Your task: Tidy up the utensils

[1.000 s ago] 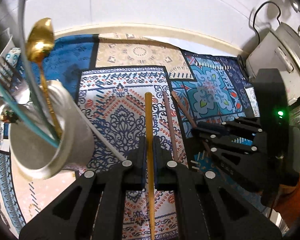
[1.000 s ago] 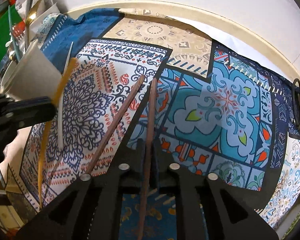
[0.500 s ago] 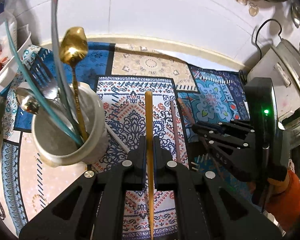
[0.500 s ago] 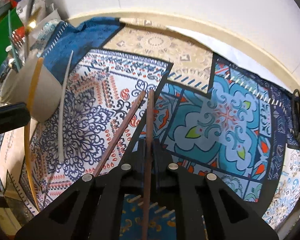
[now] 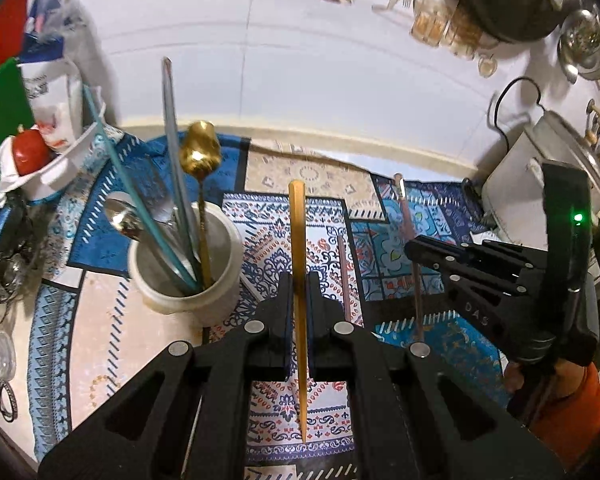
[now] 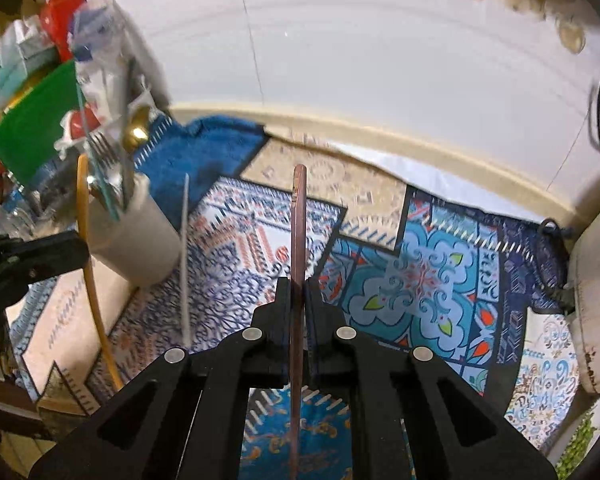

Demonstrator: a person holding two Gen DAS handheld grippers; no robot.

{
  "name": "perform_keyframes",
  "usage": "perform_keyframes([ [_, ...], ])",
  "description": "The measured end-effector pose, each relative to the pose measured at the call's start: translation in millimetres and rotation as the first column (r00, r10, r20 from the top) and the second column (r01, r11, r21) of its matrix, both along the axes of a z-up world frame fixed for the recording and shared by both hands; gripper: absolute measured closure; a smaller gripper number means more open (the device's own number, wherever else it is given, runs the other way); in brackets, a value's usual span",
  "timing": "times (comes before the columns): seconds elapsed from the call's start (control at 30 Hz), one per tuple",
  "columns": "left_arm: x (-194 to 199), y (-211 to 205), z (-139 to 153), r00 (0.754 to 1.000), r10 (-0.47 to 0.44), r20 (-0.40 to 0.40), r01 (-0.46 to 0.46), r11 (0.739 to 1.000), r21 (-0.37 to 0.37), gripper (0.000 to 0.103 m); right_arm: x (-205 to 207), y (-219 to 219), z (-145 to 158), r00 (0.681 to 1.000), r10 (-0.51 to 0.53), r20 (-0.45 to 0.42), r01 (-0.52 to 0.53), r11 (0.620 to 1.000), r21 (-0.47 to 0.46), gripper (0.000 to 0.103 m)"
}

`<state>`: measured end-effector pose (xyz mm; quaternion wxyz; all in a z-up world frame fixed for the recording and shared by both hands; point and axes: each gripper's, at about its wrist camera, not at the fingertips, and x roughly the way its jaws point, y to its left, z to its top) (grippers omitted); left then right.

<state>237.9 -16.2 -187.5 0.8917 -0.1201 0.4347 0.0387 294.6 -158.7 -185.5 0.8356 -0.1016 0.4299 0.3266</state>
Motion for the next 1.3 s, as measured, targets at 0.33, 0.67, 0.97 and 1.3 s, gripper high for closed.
perform_keyframes([
  [0.33,-37.4,10.3,31.2,0.994,0.055,0.095,-0.055,0.998,-0.003,0.100,-21.4,6.8,36.9,0.996,0.004,0.090,-0.010,0.997,0.072,0.097],
  [0.67,-60.7,29.9,51.1,0.983,0.109,0.150,-0.111,0.994,0.004,0.103,-31.9,20.1,63.0,0.990,0.030,0.140,-0.049,0.990,0.130,0.103],
  [0.97,-57.7,56.7,30.8,0.983,0.166,0.081,-0.164,0.986,-0.028,0.100,-25.2,33.3,58.9,0.992,0.080,0.093,-0.093,0.986,0.141,0.103],
  [1.3,-44.1,67.5,-7.3,0.982,0.186,-0.033,-0.187,0.982,-0.010,0.072,-0.5,48.3,-1.8,0.983,0.154,-0.098,-0.154,0.988,0.013,0.088],
])
